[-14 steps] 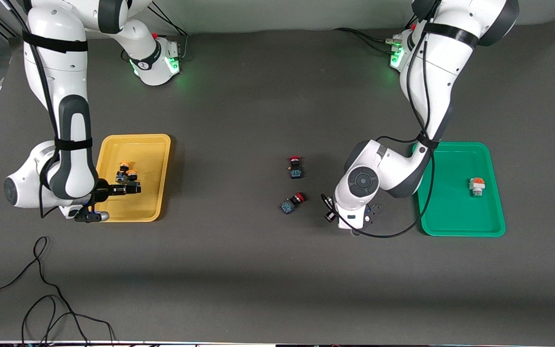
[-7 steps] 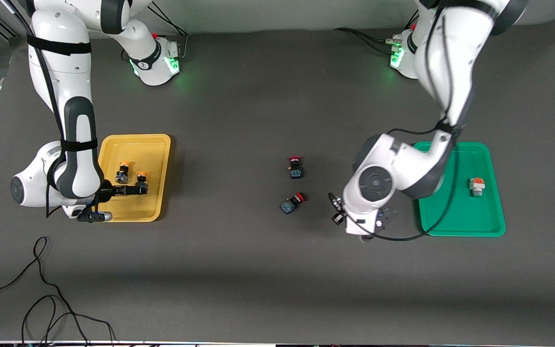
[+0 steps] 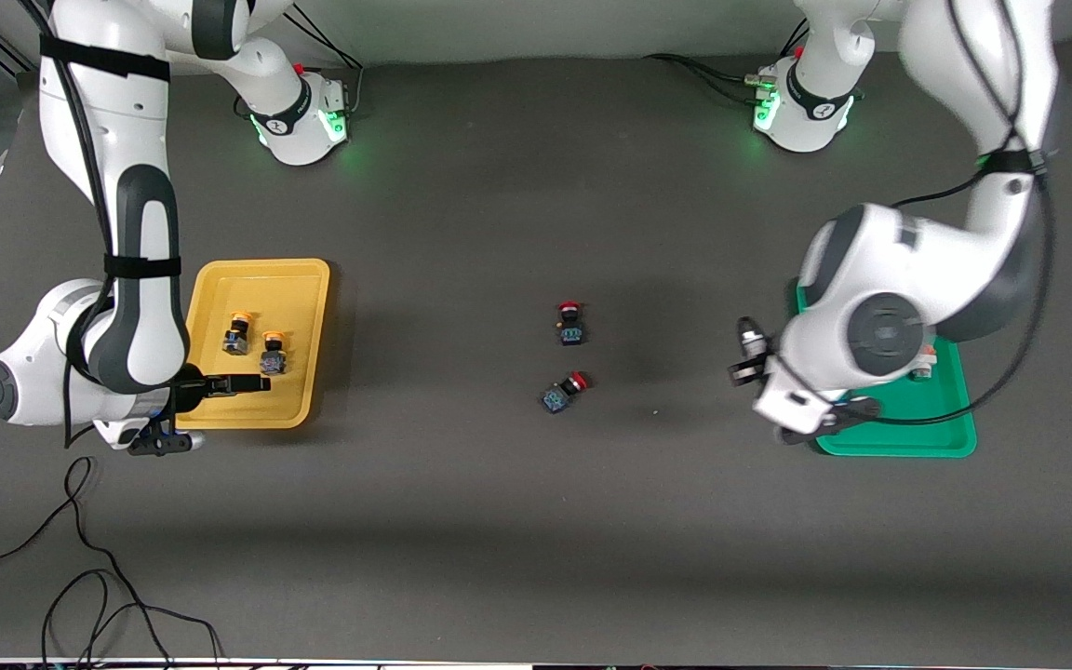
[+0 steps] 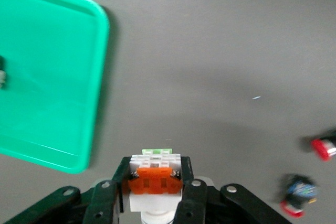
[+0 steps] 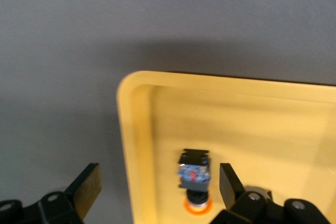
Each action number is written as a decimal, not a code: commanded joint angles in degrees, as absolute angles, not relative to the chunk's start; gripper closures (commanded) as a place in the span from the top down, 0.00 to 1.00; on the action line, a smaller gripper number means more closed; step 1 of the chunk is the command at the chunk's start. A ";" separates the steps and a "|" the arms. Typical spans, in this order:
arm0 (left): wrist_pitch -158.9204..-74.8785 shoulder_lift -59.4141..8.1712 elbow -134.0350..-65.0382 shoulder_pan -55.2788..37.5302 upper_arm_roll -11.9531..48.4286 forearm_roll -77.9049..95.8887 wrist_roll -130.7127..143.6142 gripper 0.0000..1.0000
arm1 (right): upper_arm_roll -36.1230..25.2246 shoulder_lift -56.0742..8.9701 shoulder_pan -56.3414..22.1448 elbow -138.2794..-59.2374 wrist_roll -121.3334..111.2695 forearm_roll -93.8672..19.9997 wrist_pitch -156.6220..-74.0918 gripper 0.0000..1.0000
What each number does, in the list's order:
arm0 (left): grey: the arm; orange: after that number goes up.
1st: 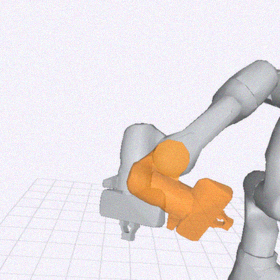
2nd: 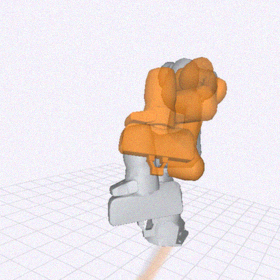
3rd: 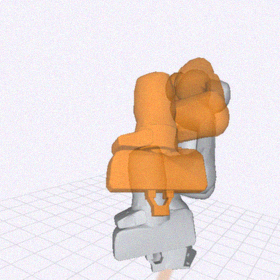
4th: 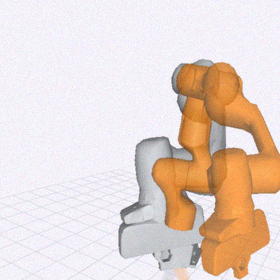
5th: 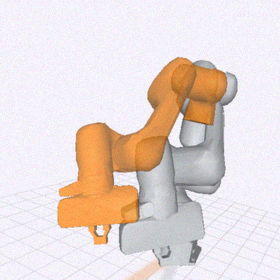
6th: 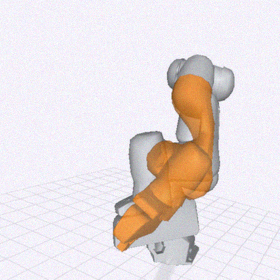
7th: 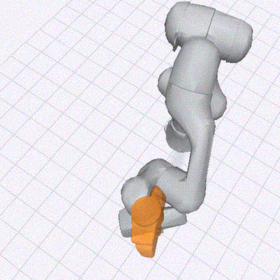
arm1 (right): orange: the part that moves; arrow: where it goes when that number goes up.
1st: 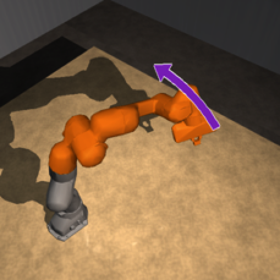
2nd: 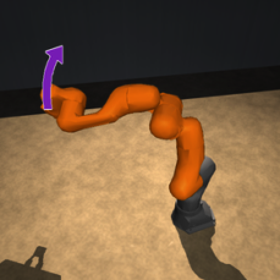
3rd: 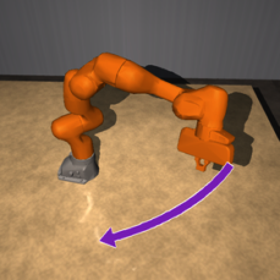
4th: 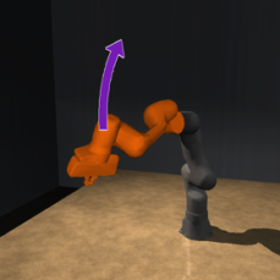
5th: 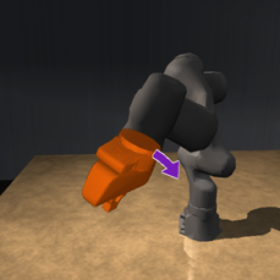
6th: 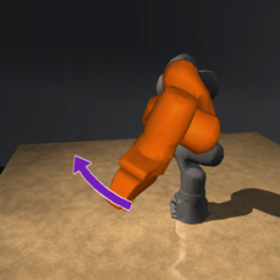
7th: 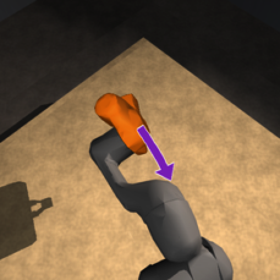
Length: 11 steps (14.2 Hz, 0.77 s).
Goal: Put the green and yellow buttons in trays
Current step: 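Lower the yellow button into the yellow tray while the left gripper lowers the green button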
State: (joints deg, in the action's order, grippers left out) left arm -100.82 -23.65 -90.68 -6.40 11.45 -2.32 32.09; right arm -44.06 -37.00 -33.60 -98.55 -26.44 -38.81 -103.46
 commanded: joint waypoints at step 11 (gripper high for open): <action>-139.03 -19.24 -126.56 13.62 11.51 -10.63 5.02 0.19 | -26.86 -9.08 -22.90 -98.34 -7.50 -9.08 -97.73 1.00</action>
State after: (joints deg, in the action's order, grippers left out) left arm -134.26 -19.19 -123.27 11.30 10.99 -9.57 7.39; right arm -35.98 -15.48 -30.46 -94.49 -12.90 -13.27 -97.30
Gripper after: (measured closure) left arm 0.595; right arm 0.000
